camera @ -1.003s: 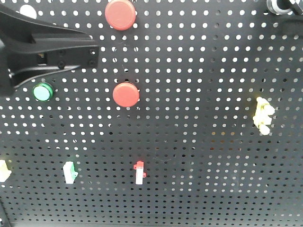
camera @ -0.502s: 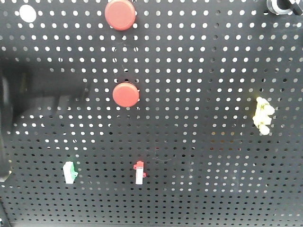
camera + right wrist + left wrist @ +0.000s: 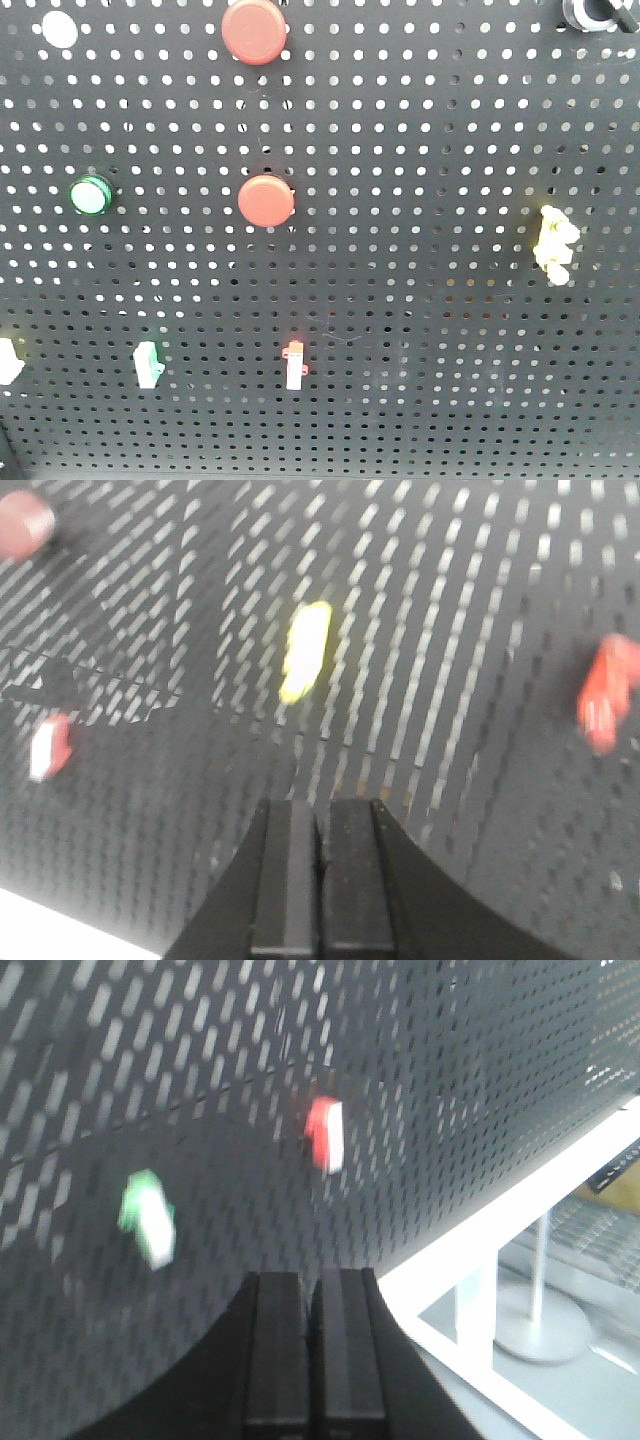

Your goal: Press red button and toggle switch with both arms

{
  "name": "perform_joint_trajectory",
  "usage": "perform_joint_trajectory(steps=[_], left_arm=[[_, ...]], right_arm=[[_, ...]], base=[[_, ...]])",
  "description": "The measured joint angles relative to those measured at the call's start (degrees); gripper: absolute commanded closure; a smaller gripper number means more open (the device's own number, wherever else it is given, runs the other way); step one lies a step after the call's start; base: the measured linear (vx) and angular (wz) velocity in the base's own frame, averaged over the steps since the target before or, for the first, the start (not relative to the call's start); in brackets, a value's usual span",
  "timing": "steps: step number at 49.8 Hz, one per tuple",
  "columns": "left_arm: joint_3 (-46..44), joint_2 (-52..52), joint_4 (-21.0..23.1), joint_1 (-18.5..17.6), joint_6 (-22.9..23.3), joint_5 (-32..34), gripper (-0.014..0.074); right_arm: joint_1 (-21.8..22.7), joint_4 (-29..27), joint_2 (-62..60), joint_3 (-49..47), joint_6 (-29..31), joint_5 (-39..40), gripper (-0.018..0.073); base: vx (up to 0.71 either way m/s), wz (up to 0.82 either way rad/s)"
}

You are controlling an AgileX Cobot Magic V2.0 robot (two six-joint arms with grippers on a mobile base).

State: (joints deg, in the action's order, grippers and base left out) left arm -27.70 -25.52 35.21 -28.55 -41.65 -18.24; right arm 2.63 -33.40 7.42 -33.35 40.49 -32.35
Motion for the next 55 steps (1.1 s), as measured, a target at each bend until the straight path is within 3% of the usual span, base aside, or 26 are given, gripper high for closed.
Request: perform_joint_trajectory(steps=[15,42,49,55], left_arm=[[9.4,6.9,0.3,0.1,0.1,4.0,0.0595],[11.2,6.9,0.1,0.1,0.2,3.9,0.0595],[14.4,8.4,-9.4,1.5,1.0,7.1,0.0595],[20.9,11.7,-17.7,6.1,8.6,16.0,0.0595]], right_arm=[[0.0,1.0,-7.8,9.4,0.0,0.4,0.0562],[0.0,1.0,-7.8,11.8,0.0,-0.8,0.0562],[0.0,1.0,-7.8,11.8,0.0,-1.0,0.0562],[0.0,1.0,-7.8,11.8,0.0,-1.0,0.0562]], base=[[0.00,0.00],[0.00,0.00],[0.00,0.01],[0.00,0.00]])
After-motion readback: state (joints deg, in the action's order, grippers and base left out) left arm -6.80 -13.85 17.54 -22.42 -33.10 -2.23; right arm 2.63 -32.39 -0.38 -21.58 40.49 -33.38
